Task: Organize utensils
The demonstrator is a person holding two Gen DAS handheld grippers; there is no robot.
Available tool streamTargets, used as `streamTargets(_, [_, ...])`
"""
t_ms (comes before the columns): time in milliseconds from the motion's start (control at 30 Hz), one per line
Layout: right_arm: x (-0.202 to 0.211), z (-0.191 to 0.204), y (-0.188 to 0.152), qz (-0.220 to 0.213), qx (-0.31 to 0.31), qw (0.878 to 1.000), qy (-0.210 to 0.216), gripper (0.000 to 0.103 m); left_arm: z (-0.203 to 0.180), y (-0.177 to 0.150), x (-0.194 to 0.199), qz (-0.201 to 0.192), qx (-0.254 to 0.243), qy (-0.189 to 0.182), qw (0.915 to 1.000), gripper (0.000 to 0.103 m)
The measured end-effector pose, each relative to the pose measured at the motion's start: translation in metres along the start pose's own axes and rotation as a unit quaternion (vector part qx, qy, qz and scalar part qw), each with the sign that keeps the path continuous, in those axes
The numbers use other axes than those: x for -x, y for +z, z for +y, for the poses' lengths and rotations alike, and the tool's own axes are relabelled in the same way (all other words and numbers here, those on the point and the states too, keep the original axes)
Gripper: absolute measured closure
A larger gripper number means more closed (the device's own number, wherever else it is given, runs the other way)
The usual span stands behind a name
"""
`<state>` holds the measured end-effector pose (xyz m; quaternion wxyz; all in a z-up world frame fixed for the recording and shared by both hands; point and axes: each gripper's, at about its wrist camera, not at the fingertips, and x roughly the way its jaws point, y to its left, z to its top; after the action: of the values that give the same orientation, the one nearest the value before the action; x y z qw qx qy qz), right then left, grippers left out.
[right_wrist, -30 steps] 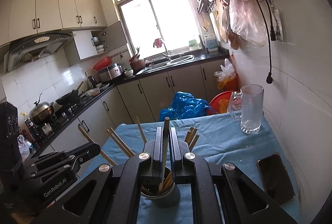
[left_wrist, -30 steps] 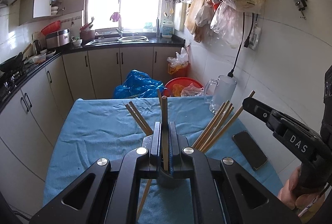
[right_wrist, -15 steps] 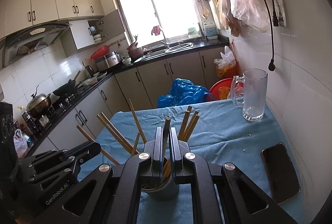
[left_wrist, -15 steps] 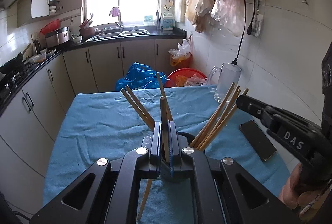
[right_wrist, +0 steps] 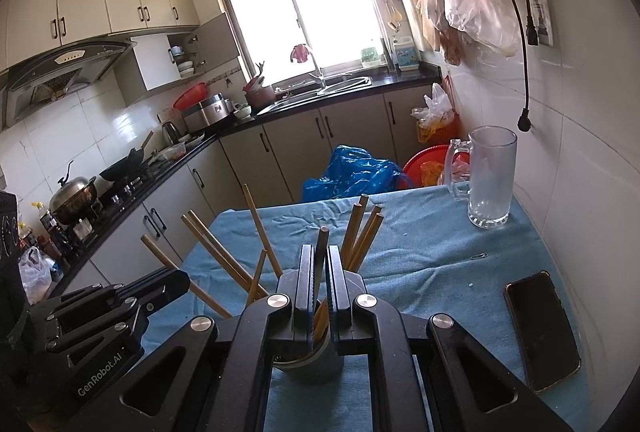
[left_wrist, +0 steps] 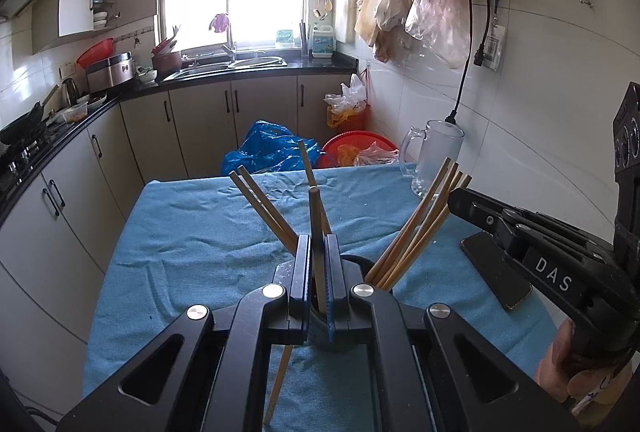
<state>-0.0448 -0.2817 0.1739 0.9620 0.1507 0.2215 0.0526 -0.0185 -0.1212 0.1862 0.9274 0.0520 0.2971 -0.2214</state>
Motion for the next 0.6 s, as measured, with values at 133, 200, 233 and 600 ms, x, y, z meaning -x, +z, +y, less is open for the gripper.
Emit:
streamTargets(133, [-0.0014, -0.0025, -0.0006, 0.002, -0.005, 1.0, 0.001, 0.097, -0.0004, 0.0003, 0.0, 0.0, 0.0, 0.001, 1.0, 0.098])
streamTargets(200, [-0.0028, -0.0057, -0.0002, 0.004, -0.008, 1.0, 0.002, 0.096, -0.0002, 0.0003, 0.0001, 0.0, 0.001, 0.001, 1.0, 0.098])
streamTargets(233, [-0.0035, -0.0066, 0.0002, 0.004, -0.009, 1.0, 0.002, 0.096, -0.0004, 0.0002, 0.0002, 0.001, 0.001, 0.001, 1.0, 0.098])
streamTargets(600, [-0.0027, -0.0077, 0.0006, 0.006, -0.012, 1.0, 0.001, 0.096, 0.0, -0.0016, 0.0005, 0.003, 0.001, 0.003, 1.0, 0.098])
